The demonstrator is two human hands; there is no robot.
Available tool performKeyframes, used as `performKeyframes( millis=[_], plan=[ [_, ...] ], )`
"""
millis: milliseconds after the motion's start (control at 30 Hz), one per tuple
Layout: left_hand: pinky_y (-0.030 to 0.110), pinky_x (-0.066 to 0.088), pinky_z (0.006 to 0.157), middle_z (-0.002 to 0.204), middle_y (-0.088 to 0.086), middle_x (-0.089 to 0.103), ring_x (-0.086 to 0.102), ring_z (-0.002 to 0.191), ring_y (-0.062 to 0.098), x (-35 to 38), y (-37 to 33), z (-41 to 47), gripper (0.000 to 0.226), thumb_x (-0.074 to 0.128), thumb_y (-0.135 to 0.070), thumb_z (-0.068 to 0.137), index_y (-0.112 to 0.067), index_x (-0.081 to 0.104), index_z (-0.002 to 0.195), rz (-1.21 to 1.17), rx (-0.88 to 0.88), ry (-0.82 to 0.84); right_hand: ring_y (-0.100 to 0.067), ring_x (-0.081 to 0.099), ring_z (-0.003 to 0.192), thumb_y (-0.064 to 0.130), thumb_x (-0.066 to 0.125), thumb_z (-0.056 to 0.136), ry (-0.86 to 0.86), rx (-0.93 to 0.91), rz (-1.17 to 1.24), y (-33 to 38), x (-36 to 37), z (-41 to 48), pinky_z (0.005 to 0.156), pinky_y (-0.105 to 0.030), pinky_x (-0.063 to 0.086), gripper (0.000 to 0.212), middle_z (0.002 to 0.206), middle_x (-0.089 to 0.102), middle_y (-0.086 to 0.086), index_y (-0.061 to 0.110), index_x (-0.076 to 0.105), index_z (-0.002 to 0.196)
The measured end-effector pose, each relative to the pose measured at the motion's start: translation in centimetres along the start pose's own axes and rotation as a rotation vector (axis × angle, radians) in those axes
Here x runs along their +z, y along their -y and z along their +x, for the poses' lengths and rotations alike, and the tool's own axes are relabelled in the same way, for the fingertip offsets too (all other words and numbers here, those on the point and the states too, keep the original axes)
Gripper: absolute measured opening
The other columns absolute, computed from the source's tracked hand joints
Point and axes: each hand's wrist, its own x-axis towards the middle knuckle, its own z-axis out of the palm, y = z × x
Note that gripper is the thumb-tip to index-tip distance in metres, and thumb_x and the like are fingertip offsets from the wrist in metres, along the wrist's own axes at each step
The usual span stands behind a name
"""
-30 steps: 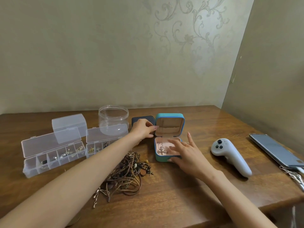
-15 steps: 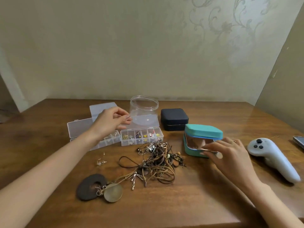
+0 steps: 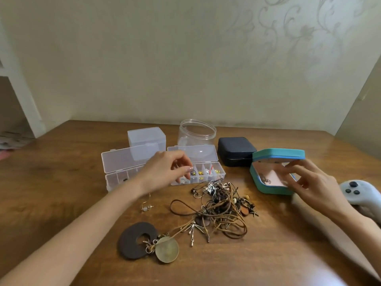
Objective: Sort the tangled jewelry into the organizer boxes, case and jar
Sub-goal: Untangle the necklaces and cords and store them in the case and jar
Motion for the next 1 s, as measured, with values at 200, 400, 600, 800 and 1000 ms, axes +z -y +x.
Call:
performKeyframes(
  millis=[200,400,600,800,1000],
  plan=[
    [0.034,0.029,0.11,0.141,0.009,0.045,0.037,0.131,0.02,11.0,-7.5,4.9,0.05,0.053,-0.035,0.094,-0.012,0.042,0.138,0.346,0.501,0.181,-0.009,0.057,0.055,0.011,0.067,0.084,0.125,0.112,0.1,-0.6,0.1,2.1,0.06,-0.026,0.043,0.062,0.103,0.065,0.009,0.037,0.039,0.133],
    [0.037,0.028,0.107,0.14,0.014,0.045,0.038,0.129,0.029,15.1,-7.3,8.2,0.05,0.046,-0.034,0.097,-0.007,0.039,0.138,0.57,0.474,0.267,-0.014,0.057,0.05,0.01,0.063,0.085,0.359,0.367,0.198,-0.9,0.0,5.3,0.036,-0.02,0.042,0.079,0.082,0.067,-0.001,0.042,0.022,0.144],
    [0.039,0.041,0.091,0.13,0.013,0.052,0.045,0.121,0.029,15.0,-8.0,8.4,0.043,0.048,-0.034,0.096,-0.006,0.045,0.128,0.582,0.472,0.294,-0.016,0.051,0.06,0.016,0.058,0.088,0.582,0.365,-0.135,-0.2,1.2,8.6,0.037,-0.017,0.038,0.068,0.124,0.057,-0.015,0.021,0.026,0.148],
    [0.039,0.042,0.087,0.128,0.014,0.051,0.049,0.115,0.03,14.5,-7.9,8.3,0.042,0.051,-0.033,0.095,-0.005,0.045,0.126,0.535,0.469,0.343,-0.027,0.059,0.093,0.022,0.057,0.088,0.588,0.394,-0.333,-0.4,2.4,8.6,0.071,-0.031,0.045,0.034,0.11,0.062,-0.011,0.008,0.054,0.118],
    [0.04,0.042,0.094,0.134,0.015,0.046,0.048,0.119,0.03,14.5,-8.1,8.8,0.051,0.053,-0.035,0.094,-0.008,0.038,0.135,0.466,0.398,0.423,-0.026,0.06,0.099,0.016,0.044,0.093,0.657,0.399,-0.462,0.5,1.9,8.8,0.072,-0.028,0.043,0.024,0.113,0.061,-0.008,0.007,0.06,0.108]
  ],
)
